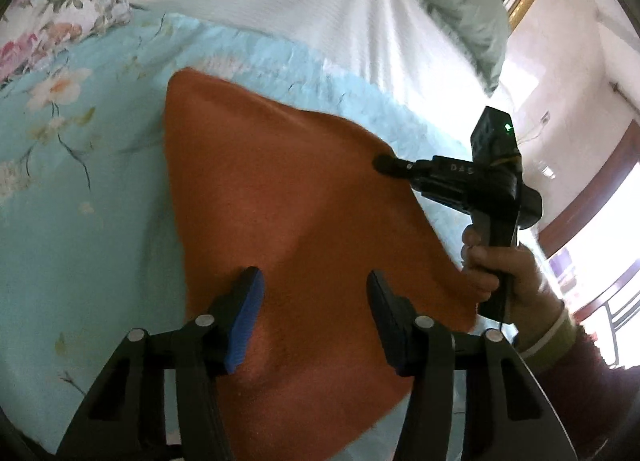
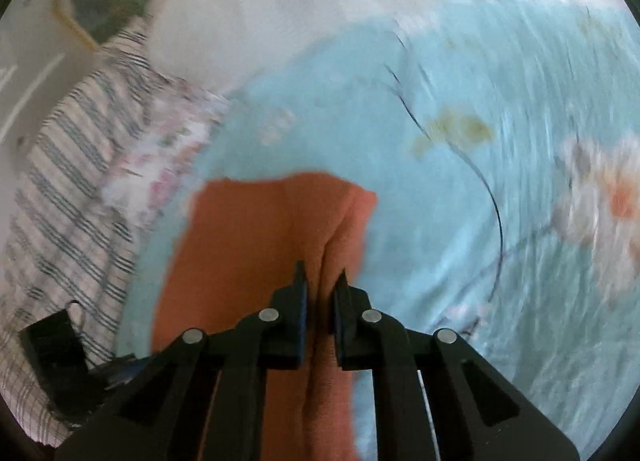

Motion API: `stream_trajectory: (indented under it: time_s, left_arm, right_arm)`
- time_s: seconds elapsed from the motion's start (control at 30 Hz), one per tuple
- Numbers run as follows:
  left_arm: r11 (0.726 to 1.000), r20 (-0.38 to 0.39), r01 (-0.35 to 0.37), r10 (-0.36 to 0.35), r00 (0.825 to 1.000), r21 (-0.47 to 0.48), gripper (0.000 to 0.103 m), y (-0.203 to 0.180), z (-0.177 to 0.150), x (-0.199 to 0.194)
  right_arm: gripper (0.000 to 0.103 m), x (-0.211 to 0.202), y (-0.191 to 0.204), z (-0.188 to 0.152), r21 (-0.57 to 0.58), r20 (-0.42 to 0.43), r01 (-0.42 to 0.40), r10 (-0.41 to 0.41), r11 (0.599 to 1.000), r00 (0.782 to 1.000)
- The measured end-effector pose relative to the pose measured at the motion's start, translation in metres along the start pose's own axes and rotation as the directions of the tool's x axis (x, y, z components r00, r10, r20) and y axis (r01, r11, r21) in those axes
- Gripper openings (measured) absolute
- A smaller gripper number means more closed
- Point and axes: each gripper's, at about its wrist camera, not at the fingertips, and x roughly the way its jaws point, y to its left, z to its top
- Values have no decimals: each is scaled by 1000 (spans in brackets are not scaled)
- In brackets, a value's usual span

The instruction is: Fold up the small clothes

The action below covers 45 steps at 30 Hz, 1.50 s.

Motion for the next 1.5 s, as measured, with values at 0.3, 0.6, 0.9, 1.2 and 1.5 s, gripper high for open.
stream_trajectory:
  time_s: [0.3,0.6,0.9,1.2,1.5]
  left_arm:
    - [999,6,-29,29,1000,-29,47,7,26,-2]
    - [975,-68,-185,178,982,-125,31,47,105,64]
    - [973,-83,-167,155,984,-162,4,68,104,64]
    - [996,-23,-82,81,996,-36,17,7,23,-16]
    - [997,-37,-78,77,996,-27,22,-1,-38,-25]
  right_arm:
    - [32,-46,30,16,-35,94,29,-26,999,995]
    - [28,28,36,25,-22,-44,40,-41,999,998]
    - [14,10,28,16,0,-3,18,-18,1000,1000]
    - [42,-62,63,-66,-81,8,-20,20,997,1000]
    - [40,-62,47,-113,-54,6,57,-57,997,998]
